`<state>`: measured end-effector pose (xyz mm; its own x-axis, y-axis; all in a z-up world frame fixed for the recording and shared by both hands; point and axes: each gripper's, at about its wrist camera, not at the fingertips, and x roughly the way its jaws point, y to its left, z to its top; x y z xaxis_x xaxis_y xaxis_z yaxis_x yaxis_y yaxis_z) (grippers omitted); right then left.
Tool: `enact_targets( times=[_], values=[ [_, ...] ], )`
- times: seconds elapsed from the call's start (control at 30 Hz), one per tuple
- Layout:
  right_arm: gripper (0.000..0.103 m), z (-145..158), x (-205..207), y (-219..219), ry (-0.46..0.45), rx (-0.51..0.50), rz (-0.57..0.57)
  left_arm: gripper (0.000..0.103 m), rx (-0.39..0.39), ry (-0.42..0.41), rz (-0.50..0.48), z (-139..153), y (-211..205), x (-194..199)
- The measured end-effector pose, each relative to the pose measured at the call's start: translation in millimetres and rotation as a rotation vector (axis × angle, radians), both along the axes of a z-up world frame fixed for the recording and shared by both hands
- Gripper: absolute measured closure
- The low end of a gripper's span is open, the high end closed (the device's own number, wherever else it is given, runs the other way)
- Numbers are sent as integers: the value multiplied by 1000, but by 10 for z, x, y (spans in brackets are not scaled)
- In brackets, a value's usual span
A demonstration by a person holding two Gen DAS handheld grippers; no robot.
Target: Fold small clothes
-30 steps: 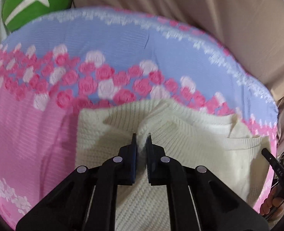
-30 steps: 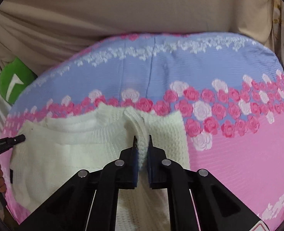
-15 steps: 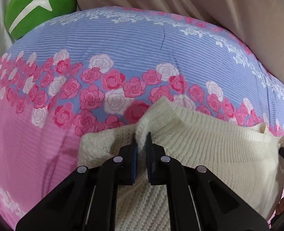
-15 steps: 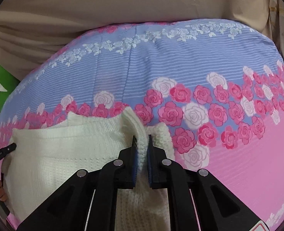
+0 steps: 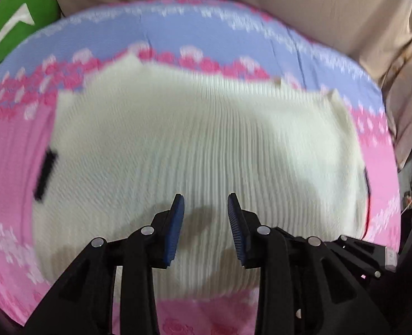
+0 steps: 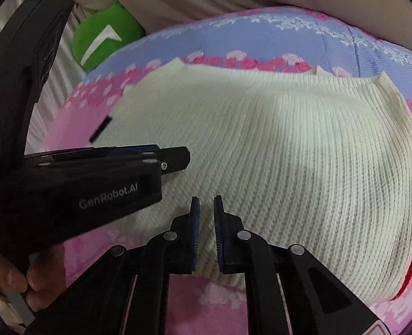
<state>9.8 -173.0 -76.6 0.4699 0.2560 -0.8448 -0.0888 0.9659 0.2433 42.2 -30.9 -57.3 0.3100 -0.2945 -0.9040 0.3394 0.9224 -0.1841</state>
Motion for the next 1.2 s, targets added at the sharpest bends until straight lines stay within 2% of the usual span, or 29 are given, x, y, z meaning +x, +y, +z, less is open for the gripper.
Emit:
enact_targets(
  times=[0.03,0.1,0.2,0.23,0.27,0.3,0.33,0.37,0.43,0.5,0.53,0.57,0.63,0.73,0.8,0.87,0.9,0.93,1.0,1.03,1.1,1.17,1.2],
  values=[
    [93,-57,-46,-54,15,-32,-17,71,38,11,11,-107,56,-37],
    [94,-129,-165,-381,45,-60,-107,73,49,19,48,-201,311,-77],
    [96,-159,-517,-1166,84,-80,-341,80,111,23,122,-221,734,-102],
    [98,-173,-669,-1454,102,-85,-425,89,104,46,147,-254,918,-121],
    [103,-184,-797,-1648,117,-79,-478,92,101,73,173,-296,1060,-139],
    [103,-175,-901,-1788,123,-58,-510,92,104,92,196,-345,1163,-165],
    [97,-125,-979,-1858,131,-80,-544,93,78,98,206,-353,1236,-199],
    [90,-57,-1016,-1856,122,-101,-551,93,81,96,212,-333,1233,-219],
    [90,117,-1062,-1780,65,-80,-535,93,68,83,220,-227,1153,-259],
    [85,190,-1047,-1670,35,-69,-525,88,24,51,220,-102,1062,-275],
    [73,167,-1013,-1627,37,-65,-524,77,12,31,215,-38,996,-272],
    [69,100,-1005,-1609,51,-66,-528,63,11,14,213,3,950,-257],
    [69,-57,-971,-1624,100,-37,-544,54,25,-15,238,59,954,-186],
    [68,-138,-975,-1733,122,34,-579,50,-12,-8,339,69,1223,-105],
    [66,-165,-938,-1774,125,38,-567,50,-47,8,418,16,1436,-43],
    [68,-208,-895,-1775,132,37,-551,52,-90,37,464,-63,1585,20],
    [75,-206,-880,-1775,130,44,-551,60,-118,61,456,-135,1619,58],
    [95,-174,-873,-1775,112,77,-544,85,-121,80,440,-175,1614,75],
    [95,27,-906,-1763,34,99,-543,93,-117,93,424,-164,1618,41],
    [95,174,-941,-1736,-15,93,-534,94,-128,77,419,-86,1643,2],
    [95,317,-970,-1705,-48,60,-519,94,-106,55,424,8,1697,-65],
    [95,200,-954,-1710,-5,25,-506,94,-60,81,421,-89,1731,-90],
    [95,15,-920,-1718,53,-7,-504,94,-35,103,417,-195,1728,-101]
  ],
)
